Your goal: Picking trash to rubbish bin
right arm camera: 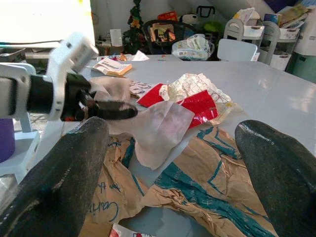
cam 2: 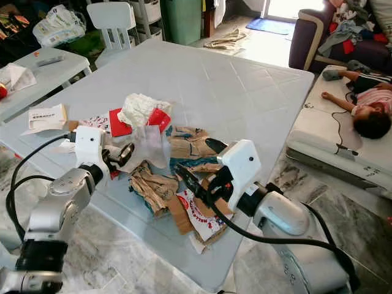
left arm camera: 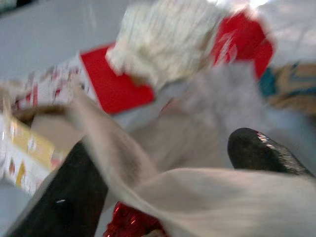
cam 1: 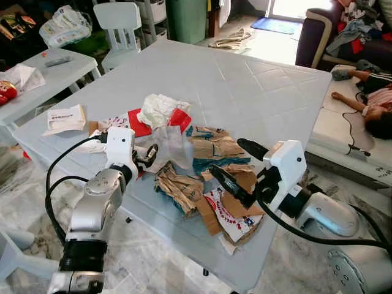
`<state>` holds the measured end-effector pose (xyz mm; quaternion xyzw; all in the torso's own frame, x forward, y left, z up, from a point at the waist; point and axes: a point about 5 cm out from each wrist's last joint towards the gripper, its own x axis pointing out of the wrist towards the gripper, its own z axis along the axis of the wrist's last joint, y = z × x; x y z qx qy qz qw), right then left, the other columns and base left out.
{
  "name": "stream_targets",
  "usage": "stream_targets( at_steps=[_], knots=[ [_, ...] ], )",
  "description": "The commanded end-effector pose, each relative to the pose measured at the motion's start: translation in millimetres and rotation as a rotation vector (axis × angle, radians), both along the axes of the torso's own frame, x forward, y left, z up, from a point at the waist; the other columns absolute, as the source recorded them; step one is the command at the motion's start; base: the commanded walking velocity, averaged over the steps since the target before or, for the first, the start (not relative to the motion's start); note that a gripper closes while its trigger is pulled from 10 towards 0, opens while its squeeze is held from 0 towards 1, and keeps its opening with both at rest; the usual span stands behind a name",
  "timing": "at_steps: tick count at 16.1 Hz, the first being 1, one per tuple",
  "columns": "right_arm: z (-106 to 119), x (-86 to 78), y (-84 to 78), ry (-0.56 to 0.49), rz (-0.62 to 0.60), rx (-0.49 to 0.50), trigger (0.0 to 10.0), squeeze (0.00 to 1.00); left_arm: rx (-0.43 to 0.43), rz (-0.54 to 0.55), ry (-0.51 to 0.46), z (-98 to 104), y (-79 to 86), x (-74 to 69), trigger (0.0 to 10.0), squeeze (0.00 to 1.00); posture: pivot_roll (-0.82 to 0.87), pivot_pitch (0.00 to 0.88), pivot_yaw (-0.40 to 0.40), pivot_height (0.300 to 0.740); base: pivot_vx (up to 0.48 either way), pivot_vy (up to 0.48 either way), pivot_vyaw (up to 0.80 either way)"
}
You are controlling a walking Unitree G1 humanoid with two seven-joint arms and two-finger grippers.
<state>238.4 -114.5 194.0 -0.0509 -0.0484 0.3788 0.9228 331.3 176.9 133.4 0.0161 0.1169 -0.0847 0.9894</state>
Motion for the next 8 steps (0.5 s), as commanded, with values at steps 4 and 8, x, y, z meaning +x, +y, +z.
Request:
stream_targets(
  at_steps=[4, 8],
  knots=[
    [4.5, -3.1, 3.3, -0.020, 0.022, -0.001, 10.0, 0.00, 0.009, -0.001, 0.037, 1.6, 8.8, 15.3, 0.0, 0.00, -0.10, 0.089, 0.031, 0.740, 0.000, 0.000, 0.00],
    [4.7, -4.7, 3.1, -0.021, 0.020, -0.001, 10.0, 0.00, 0.003, 0.019, -0.012, 11.4, 10.7, 25.1, 0.0, 0.00, -0.11, 0.088, 0.031, 0.740, 0.000, 0.000, 0.00]
  ],
)
